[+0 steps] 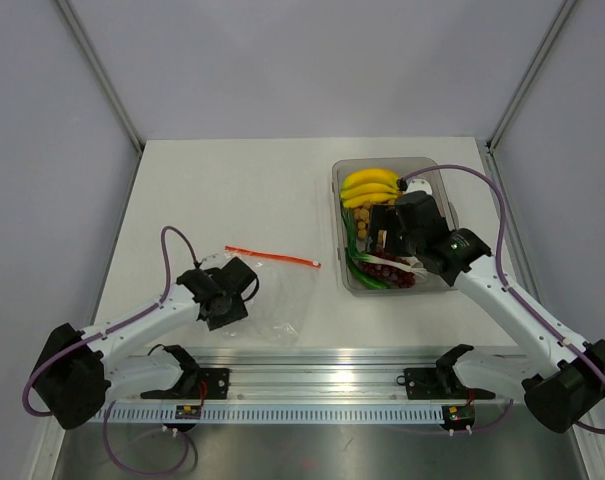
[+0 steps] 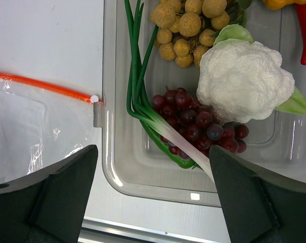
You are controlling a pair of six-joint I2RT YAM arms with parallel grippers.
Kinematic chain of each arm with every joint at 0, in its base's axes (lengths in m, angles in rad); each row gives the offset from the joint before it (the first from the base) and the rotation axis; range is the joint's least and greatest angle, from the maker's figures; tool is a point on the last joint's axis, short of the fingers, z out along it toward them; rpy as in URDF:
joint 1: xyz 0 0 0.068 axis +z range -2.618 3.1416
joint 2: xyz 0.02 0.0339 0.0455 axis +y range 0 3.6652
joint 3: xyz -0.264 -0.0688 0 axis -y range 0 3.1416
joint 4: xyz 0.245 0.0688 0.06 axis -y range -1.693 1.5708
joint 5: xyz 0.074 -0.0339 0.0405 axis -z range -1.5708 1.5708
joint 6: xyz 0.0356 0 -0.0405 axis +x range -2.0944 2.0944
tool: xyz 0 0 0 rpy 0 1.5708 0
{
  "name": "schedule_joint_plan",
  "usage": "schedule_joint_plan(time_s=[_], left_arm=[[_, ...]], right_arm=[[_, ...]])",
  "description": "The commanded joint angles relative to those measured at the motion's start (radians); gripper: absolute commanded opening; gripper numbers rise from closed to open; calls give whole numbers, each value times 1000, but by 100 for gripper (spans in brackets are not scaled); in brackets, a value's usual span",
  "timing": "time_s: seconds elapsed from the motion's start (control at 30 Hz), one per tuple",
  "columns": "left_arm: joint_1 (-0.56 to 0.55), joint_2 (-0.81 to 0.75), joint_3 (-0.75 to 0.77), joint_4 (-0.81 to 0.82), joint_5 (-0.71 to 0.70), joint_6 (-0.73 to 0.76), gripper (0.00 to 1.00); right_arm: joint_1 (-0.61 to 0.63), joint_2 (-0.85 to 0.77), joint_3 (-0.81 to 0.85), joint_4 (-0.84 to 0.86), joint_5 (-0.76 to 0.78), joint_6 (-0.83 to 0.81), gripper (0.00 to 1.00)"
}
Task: Place the food in the zip-top bag and seal the zipper
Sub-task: Pick up the zipper food storage bag at the center of the board.
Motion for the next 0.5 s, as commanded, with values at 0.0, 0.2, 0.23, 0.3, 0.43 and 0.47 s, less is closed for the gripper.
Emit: schedule_joint_plan(time_s=[0.0, 0.2, 0.23, 0.3, 0.43, 0.47], left_arm=[[2, -6, 24, 80, 15, -15, 46], [2, 29, 154, 38, -127, 182, 19], [2, 43, 168, 54, -132, 289, 19], [2, 69, 232, 72, -179, 371, 20], [3, 139, 328, 118, -175, 582, 31], [3, 171, 340, 127, -189, 607, 44]], right_arm=[[17, -10, 45, 21, -10, 16, 100], [23, -31, 37, 9, -25, 24, 99], [28, -30, 37, 12, -35, 24, 99], [39, -22, 37, 27, -73, 19, 99], [103, 50, 83, 30, -102, -25, 100], [144, 73, 121, 11, -96, -34, 99]])
